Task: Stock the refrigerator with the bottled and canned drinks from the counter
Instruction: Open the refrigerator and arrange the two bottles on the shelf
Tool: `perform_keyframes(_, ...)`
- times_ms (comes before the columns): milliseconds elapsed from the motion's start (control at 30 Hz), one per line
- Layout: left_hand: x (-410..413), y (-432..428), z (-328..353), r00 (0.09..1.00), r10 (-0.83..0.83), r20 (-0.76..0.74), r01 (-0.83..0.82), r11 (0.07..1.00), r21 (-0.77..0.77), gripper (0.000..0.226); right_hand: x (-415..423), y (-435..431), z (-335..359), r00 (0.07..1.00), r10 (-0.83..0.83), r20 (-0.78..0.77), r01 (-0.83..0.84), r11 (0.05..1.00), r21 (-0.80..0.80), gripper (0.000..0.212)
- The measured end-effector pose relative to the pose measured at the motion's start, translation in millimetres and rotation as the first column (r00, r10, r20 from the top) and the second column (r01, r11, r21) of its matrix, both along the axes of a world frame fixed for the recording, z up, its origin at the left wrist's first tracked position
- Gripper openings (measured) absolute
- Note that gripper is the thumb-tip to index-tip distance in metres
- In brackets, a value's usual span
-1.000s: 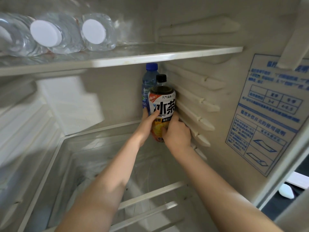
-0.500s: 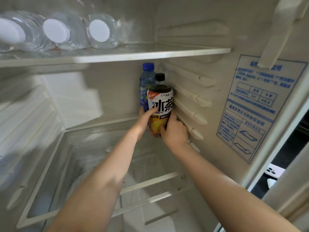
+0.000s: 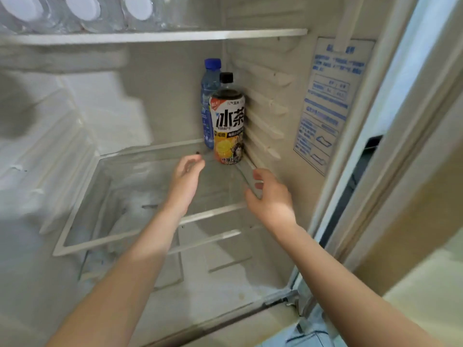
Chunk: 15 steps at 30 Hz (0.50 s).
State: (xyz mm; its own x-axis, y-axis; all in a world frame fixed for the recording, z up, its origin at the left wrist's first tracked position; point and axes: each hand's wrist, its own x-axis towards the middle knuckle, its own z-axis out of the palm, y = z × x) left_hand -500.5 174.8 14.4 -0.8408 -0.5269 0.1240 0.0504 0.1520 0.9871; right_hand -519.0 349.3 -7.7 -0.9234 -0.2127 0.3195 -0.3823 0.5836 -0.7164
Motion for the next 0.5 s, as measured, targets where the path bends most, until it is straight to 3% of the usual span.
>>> perform_keyframes(100,42,24,-13,0.999,0.017,-0.047,-0.018,1.000,-0.001,0.013,45,32,-9,0.998,0.021,-0.055,-0.022,1.000,-0.014,0.041)
perform_keyframes(267,124,73,-44,0.994,-0.109,-0.014,0.107,0.988,-0.111,0.020,122,90,-32,0.999,-0.009,-0.049,0.007,0.999,-0.046,0.034)
perform_keyframes(500,234,133,-117,0.957,-0.180,0.228,0.215,0.966,-0.141,0.012,216,162,-106,0.986,-0.109,0.125,0.106,0.994,0.029,0.028)
